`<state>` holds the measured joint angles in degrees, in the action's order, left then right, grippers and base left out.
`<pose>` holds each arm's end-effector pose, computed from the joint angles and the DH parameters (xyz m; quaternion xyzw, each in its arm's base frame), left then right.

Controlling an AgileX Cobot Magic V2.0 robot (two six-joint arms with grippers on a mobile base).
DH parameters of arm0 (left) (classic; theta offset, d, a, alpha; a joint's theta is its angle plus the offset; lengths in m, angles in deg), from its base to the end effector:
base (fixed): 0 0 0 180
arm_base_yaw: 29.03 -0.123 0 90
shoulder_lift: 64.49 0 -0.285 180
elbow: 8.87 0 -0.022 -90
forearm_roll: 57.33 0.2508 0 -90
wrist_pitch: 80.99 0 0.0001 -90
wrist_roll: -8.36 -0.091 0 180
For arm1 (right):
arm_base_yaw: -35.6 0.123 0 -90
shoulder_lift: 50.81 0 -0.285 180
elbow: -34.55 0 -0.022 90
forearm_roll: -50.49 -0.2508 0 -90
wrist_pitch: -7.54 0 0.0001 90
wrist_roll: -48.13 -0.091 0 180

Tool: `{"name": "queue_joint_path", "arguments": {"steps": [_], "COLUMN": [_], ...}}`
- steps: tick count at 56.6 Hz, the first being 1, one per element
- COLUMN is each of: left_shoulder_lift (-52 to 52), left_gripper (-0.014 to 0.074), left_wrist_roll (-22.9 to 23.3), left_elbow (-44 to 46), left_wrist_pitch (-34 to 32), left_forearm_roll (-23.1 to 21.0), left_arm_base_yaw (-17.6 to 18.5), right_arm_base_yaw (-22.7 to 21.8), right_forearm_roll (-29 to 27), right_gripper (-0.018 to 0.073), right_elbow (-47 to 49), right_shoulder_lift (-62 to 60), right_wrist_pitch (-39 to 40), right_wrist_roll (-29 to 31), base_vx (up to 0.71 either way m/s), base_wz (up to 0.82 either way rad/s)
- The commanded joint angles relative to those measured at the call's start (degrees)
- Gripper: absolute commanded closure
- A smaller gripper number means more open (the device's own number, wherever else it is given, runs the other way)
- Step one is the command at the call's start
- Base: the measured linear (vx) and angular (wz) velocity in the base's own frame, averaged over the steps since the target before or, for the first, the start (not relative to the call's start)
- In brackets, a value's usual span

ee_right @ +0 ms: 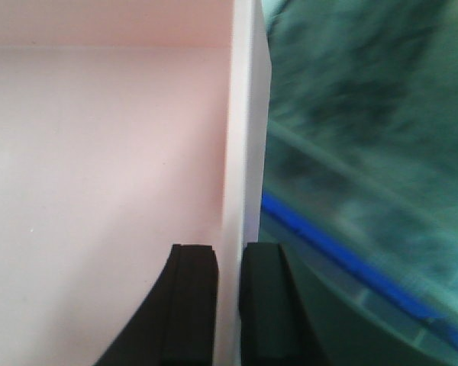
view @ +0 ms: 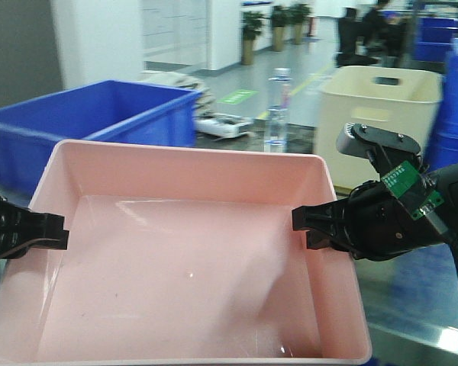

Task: Grab pink bin and stack on right shelf
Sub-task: 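Hold the pink bin with both grippers while the base drives to the table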

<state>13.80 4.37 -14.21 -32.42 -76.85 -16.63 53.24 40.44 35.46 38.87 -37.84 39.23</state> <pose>0.2450 -0.0772 0.3945 0.0779 0.8991 -0.1905 0.3864 0.2957 0.1059 0.3729 -0.0376 0.9173 0.1683 0.3590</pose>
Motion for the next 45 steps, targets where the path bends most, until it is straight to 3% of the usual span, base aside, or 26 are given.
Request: {"name": "queue_joint_path", "arguments": {"steps": [1,26,45], "left_shoulder_lift": [-2.34,-2.34,-2.01], "left_gripper": [0.0598,0.0598,0.0598], "left_wrist_roll": [-0.53,-0.53,-0.53], "left_elbow": [2.09,2.09,2.09], "left_wrist_pitch": [-3.57,-3.62,-3.62], "left_forearm_roll": [-3.22,-3.21,-3.21], "left_arm_base_yaw": [0.26,0.26,0.26], "right_arm_base_yaw": [-0.55,-0.55,-0.55], "right_forearm_roll": [0.59,0.59,0.59], "right_gripper": [0.0568,0.0568,0.0568], "right_elbow": [2.18,2.18,2.18], "right_shoulder_lift": [-1.97,-1.97,-1.97], "right_wrist_pitch": [4.89,5.26,5.29], "right_wrist_roll": [0.79,0.79,0.79], "base_vx": [0.36,0.32,0.22], "base_wz": [-0.76,-0.64,-0.38]}}
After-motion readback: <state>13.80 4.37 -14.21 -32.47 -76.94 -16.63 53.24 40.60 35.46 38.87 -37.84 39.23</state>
